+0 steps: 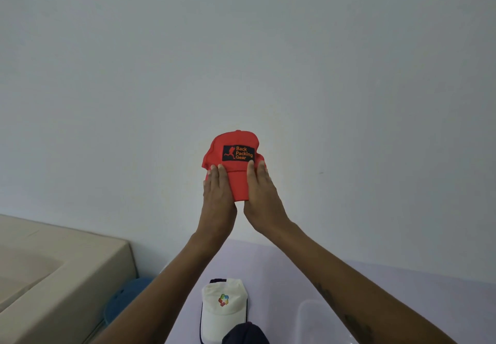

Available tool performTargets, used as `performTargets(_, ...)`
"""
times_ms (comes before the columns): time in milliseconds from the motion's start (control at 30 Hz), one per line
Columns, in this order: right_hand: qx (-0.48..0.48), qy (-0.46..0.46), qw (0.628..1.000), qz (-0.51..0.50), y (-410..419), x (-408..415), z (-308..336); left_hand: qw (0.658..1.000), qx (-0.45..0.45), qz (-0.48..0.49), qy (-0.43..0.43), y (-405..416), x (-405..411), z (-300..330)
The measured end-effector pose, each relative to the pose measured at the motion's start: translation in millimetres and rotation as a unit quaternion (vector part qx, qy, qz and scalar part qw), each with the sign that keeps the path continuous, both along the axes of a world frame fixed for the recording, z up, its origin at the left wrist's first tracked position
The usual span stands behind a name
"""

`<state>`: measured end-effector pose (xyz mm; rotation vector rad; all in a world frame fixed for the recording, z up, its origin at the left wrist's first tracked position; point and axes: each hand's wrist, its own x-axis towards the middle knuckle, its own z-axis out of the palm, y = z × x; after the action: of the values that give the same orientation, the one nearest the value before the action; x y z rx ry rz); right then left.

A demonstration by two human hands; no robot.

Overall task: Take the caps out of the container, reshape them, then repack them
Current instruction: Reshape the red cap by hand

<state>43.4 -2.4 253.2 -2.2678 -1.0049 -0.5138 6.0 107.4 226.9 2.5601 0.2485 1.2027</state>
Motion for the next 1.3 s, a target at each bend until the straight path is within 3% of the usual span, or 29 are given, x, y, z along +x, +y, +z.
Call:
performTargets(200, 0.147, 0.084, 0.985, 0.019, 6.1, -5.6, -6.6, 0.995, -0.077, -0.024, -0.061, -19.6, -2.3, 8.3)
performTargets(333, 0.170, 0.086, 0.982, 0.002, 7.2, -7.2, -6.4, 0.990, -0.115, -0.030, -0.079, -27.2, -3.0, 12.4)
performTargets(433, 0.148, 0.071, 0.986, 0.008, 2.4, -6.2, -0.2, 0.995, -0.079, -0.022, -0.061, -19.3, 0.1, 14.8)
performTargets(600, 0.001, -0.079, 0.995, -0.053, -1.9, -3.8, 18.6, 0.998, -0.061, -0.028, 0.010, -19.4, -3.1, 23.8)
performTargets(733, -0.072, -0.141, 0.984, -0.081, 4.7, -5.0, 19.4, 0.997, -0.054, -0.044, 0.034, -21.4, -5.2, 23.7)
performTargets(867, -0.035, -0.223, 0.972, -0.059, 9.4, -1.4, 7.2, 0.998, -0.005, -0.017, 0.057, -15.5, -3.0, 19.3)
performTargets(1000, 0.055, -0.183, 0.981, -0.011, 4.2, 2.0, -0.5, 0.990, -0.086, 0.045, 0.104, -13.7, -5.6, 30.1)
performTargets(1100, 0.047, -0.175, 0.983, -0.024, 1.2, 6.1, -4.1, 0.988, -0.078, 0.049, 0.127, -8.1, -7.2, 29.2)
performTargets(1300, 0.009, -0.177, 0.983, -0.044, 10.7, 0.0, 5.1, 0.995, -0.057, 0.029, 0.072, -10.5, -3.1, 20.8)
